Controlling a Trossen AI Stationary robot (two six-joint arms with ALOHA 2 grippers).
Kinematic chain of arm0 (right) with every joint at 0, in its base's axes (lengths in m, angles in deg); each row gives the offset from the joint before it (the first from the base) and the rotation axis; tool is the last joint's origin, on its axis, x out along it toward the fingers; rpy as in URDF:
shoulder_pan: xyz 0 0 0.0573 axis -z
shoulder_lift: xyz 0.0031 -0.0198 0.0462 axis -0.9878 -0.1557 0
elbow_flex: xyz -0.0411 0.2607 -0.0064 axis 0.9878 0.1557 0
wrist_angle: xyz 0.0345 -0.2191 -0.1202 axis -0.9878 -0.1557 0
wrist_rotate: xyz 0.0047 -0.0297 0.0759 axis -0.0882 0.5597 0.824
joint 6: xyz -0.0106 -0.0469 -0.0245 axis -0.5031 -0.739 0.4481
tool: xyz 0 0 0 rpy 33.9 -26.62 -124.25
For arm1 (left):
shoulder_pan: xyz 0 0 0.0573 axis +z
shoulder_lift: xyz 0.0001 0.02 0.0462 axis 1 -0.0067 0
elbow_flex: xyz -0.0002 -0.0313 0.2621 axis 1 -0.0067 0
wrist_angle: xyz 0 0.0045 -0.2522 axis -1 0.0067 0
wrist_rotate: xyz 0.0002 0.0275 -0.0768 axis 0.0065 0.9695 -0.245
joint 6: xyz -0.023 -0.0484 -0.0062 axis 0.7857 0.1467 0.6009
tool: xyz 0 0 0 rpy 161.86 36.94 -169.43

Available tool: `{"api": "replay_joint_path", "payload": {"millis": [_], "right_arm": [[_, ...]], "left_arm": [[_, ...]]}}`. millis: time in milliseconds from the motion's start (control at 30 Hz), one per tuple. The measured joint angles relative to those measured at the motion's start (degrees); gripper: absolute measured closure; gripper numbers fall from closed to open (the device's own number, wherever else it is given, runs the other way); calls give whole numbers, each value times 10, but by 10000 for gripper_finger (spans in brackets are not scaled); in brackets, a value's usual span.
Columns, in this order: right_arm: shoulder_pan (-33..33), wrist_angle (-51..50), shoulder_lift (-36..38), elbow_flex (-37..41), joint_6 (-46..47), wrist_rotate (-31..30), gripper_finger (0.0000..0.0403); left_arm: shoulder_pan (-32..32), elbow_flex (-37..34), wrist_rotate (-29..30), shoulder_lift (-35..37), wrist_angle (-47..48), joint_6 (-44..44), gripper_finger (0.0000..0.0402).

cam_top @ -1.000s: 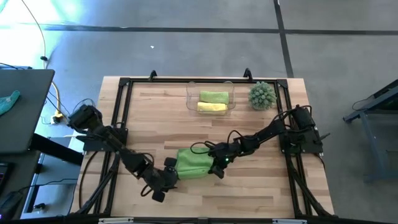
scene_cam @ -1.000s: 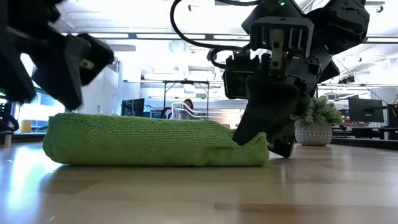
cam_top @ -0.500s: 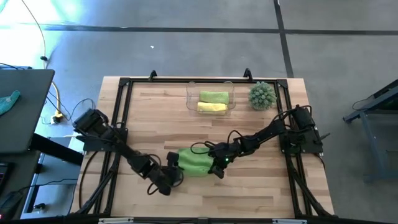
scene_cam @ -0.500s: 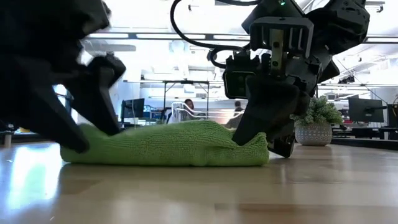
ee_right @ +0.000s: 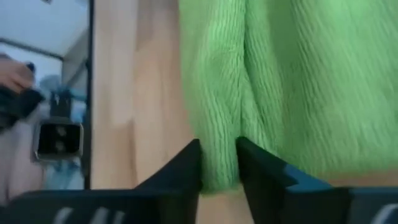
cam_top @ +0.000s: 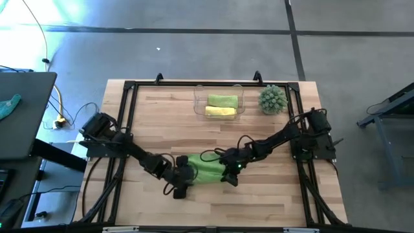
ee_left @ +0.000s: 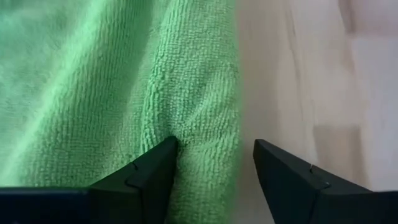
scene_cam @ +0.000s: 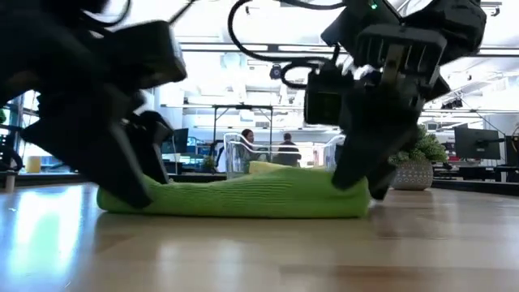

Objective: Roll microfiber towels into tight, uniform cylinder then place into a basket
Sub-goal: Roll the green microfiber towel

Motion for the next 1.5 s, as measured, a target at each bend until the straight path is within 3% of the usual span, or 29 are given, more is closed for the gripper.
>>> {"api": "replay_joint_path", "payload": {"millis": [167, 233, 433, 567, 667, 800, 900, 1067, 1200, 1267, 1500], "right_arm": [[-2, -64, 62, 1, -74, 14, 264], [-15, -85, 83, 0, -115, -14, 262], [-100, -79, 116, -1, -326, -199, 261], [-159, -50, 94, -2, -482, -326, 261], [-181, -26, 70, -2, -539, -387, 261], [-183, -21, 41, -3, -517, -443, 261], [-168, -16, 31, -3, -473, -446, 257], [-142, -14, 20, -3, -420, -425, 224], [-129, -27, 10, -3, -392, -367, 199], [-128, -27, 1, -3, -365, -342, 197], [-125, -45, -21, -7, -206, -339, 220]], "left_arm": [[18, 0, -42, 1, -2, 73, 219], [21, -1, -50, 1, -3, 93, 236], [37, -2, -67, 2, -3, 124, 287], [56, -2, -102, 2, -6, 140, 310], [68, -2, -122, 2, -8, 154, 321], [78, -3, -138, 2, -15, 157, 329], [78, -4, -149, -1, -30, 156, 330], [79, -5, -155, -1, -35, 158, 330], [79, -5, -154, -1, -35, 163, 330], [78, -5, -154, 1, -34, 163, 330], [78, -6, -163, 17, -26, 143, 330]]}}
